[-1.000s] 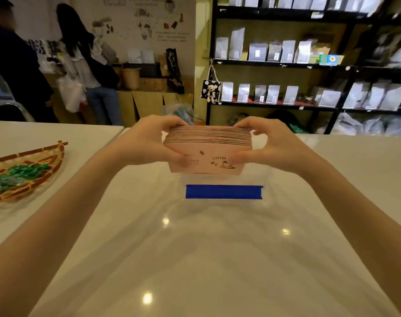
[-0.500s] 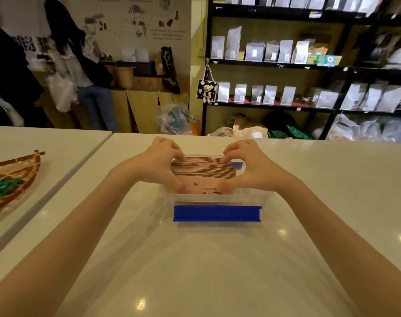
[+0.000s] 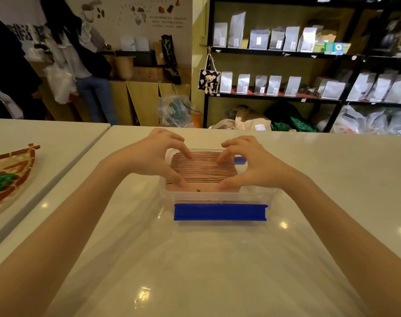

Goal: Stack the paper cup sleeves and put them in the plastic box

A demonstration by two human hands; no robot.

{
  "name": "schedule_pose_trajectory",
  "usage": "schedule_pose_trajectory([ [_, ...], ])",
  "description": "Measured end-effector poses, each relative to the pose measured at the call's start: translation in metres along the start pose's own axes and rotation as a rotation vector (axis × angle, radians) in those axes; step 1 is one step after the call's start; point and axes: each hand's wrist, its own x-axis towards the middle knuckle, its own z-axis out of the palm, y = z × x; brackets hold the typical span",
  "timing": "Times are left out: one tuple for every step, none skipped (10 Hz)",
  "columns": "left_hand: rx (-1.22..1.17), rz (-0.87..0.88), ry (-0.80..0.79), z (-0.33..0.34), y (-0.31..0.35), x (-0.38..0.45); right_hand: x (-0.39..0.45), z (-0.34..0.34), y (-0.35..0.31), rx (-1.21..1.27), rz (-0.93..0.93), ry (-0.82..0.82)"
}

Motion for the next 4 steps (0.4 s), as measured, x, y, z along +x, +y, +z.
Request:
schedule_pose_trajectory([
  [0.013,0.010,0.026,0.003,0.000,0.002,0.000,0.004,0.000,-0.012,-0.017,0.002],
  [-0.004,0.002,0.007,0.003,0.003,0.001,-0.001,0.002,-0.003,-0.004,-0.014,-0.003],
  [-0.019,0.017,0.003,0.001,0.004,0.000,-0.004,-0.010,-0.007,0.037,-0.026,0.038],
  [-0.044,0.027,0.005,-0.001,0.008,-0.004,-0.017,-0.034,-0.015,0.108,-0.061,0.180],
])
